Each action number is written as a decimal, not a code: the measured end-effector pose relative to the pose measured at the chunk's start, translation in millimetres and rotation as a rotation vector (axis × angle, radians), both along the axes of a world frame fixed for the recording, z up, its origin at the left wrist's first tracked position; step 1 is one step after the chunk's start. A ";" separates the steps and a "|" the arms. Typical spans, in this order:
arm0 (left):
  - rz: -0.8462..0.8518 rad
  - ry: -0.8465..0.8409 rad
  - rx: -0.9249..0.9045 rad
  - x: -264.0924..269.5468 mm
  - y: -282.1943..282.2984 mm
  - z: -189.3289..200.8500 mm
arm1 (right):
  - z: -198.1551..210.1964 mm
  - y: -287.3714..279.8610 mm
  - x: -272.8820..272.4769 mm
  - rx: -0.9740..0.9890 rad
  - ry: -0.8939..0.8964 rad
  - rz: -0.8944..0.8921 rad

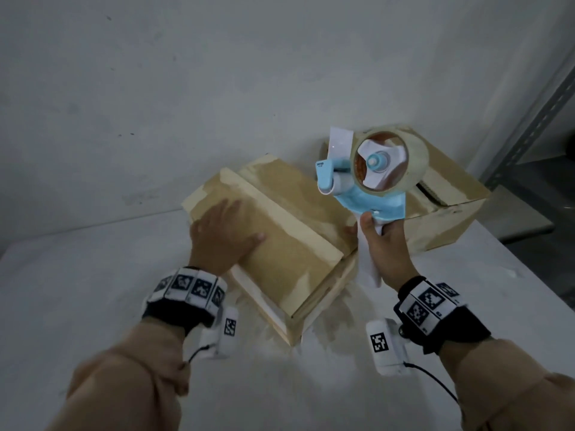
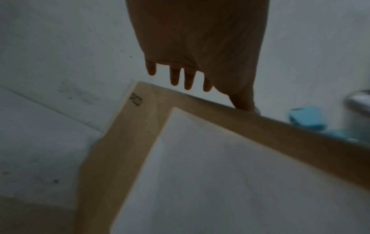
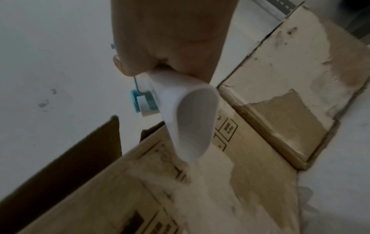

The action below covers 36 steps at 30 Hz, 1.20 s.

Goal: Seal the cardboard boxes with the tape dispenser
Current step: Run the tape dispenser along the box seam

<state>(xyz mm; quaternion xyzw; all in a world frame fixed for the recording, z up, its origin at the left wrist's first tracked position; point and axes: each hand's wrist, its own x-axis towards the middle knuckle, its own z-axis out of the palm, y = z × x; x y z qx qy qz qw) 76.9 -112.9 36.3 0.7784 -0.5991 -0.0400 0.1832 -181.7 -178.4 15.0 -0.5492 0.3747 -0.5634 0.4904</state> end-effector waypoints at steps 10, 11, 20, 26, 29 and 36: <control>0.223 0.044 0.227 52.5 -52.4 -5.4 | 8.1 -2.4 -2.0 -0.002 -0.018 0.010; 0.222 0.035 0.218 52.1 -51.9 -5.0 | 12.4 -1.2 -1.9 -0.016 -0.021 0.029; 0.232 0.072 0.259 23.0 -5.6 -4.7 | 70.7 13.8 -20.5 -0.131 0.047 0.222; 0.267 -0.119 0.210 -19.8 44.3 -7.4 | 108.1 25.6 -17.0 -0.216 0.048 0.325; 0.158 -0.082 0.179 -28.0 67.4 -6.9 | 118.3 31.8 -11.1 -0.223 0.060 0.379; -0.013 -0.193 0.034 -15.0 89.4 7.9 | 121.0 43.0 9.9 -0.250 0.022 0.493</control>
